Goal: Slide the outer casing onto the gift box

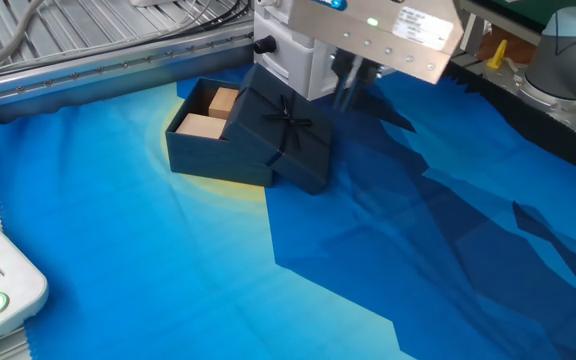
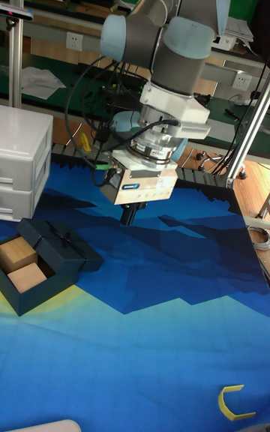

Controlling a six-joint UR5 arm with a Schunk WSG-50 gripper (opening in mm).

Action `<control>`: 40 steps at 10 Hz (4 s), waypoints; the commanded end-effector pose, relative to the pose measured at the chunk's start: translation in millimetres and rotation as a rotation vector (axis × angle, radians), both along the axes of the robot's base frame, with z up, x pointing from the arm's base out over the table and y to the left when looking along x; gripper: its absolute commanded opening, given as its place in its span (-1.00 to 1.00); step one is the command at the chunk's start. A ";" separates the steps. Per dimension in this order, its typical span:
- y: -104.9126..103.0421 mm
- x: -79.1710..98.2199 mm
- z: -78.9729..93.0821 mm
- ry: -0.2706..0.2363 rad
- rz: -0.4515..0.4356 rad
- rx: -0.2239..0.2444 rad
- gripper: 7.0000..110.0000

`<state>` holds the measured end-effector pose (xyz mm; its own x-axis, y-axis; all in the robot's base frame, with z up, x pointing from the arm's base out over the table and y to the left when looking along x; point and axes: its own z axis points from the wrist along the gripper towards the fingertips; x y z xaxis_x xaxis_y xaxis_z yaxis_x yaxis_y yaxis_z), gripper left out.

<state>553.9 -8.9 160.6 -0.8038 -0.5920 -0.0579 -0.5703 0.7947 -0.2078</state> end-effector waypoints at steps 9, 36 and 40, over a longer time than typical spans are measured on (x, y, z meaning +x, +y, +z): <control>-95.5 14.5 38.3 -0.033 0.083 -0.432 -1.00; 37.8 -7.7 -139.4 0.055 0.266 -0.062 -1.00; 25.5 -39.9 -162.5 0.145 0.342 -0.118 -1.00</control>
